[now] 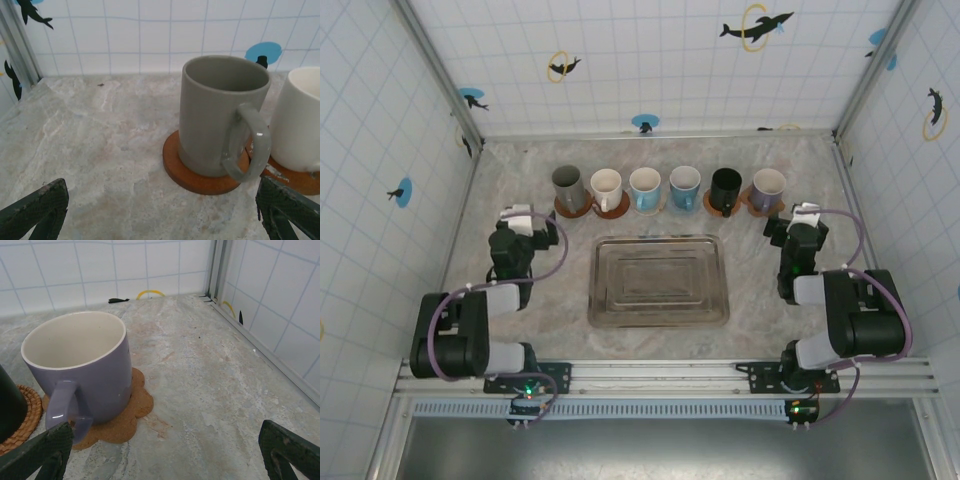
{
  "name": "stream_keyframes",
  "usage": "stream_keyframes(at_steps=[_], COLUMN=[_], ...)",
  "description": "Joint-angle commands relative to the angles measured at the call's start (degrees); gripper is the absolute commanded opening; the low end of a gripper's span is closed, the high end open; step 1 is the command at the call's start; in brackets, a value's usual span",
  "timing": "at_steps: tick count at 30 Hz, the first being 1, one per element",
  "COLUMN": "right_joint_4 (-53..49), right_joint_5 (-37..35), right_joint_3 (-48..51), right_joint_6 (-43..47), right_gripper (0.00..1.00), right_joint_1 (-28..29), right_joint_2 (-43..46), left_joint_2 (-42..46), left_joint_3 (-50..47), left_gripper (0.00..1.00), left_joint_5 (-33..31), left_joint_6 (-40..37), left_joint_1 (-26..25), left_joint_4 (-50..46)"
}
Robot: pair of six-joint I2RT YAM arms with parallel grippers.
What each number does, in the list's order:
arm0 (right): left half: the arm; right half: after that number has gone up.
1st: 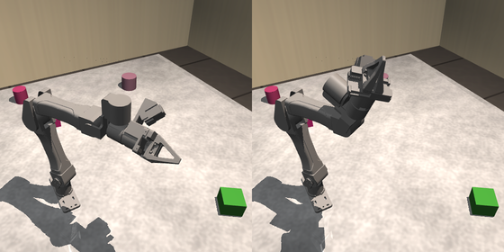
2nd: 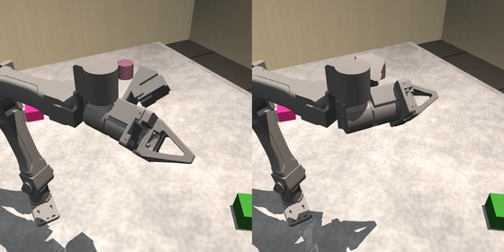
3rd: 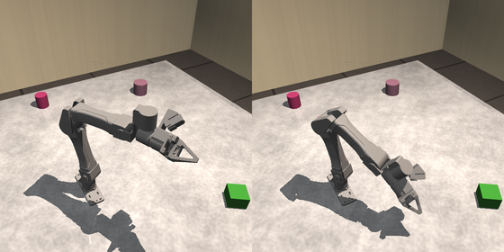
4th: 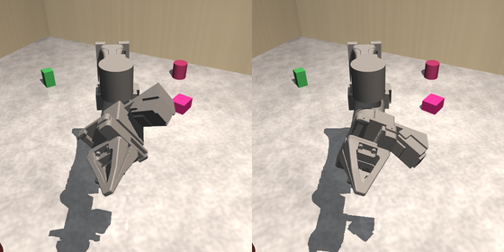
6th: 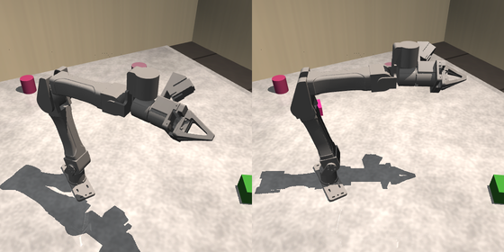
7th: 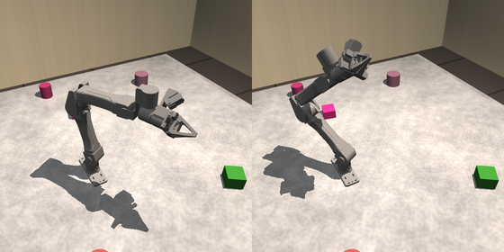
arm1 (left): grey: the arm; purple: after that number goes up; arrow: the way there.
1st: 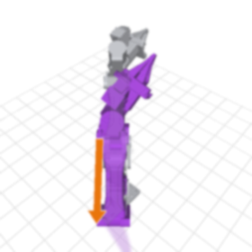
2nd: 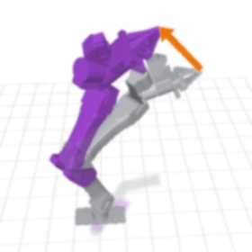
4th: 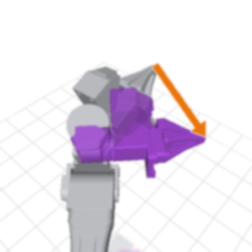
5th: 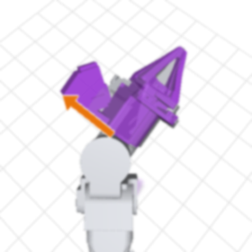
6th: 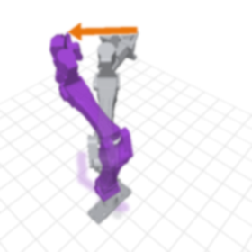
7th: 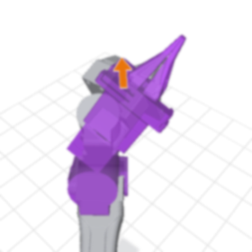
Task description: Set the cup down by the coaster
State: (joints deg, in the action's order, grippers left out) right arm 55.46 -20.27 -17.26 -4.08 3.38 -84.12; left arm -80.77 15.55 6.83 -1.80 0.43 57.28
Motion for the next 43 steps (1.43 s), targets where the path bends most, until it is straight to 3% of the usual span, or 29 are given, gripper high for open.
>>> stream_keyframes(at_steps=[1,3,5,43], right_joint_4=[2.81,2.81,2.81,2.50], right_joint_5=[0.01,-0.07,-0.09,0.09], right_joint_3=[-0.23,-0.23,-0.23,-0.31], right_joint_6=[-0.36,-0.39,-0.40,-0.41], right_gripper=[0.98,0.98,0.98,0.98], right_joint_1=[-0.26,-0.27,-0.28,-0.37], right_joint_2=[-0.08,-0.01,-0.08,-0.08], left_joint_2=[-4.27,-7.01,-5.48,-5.63], left_joint_3=[-1.47,-2.25,-0.96,-0.96], left_gripper=[0.97,0.97,0.97,0.98], left_joint_5=[-0.27,-0.67,-1.82,-2.26], left_joint_6=[-1.68,-0.72,-1.04,-1.10], left_joint_1=[0.44,0.50,0.46,0.43], left_joint_4=[10.08,15.83,9.69,10.21])
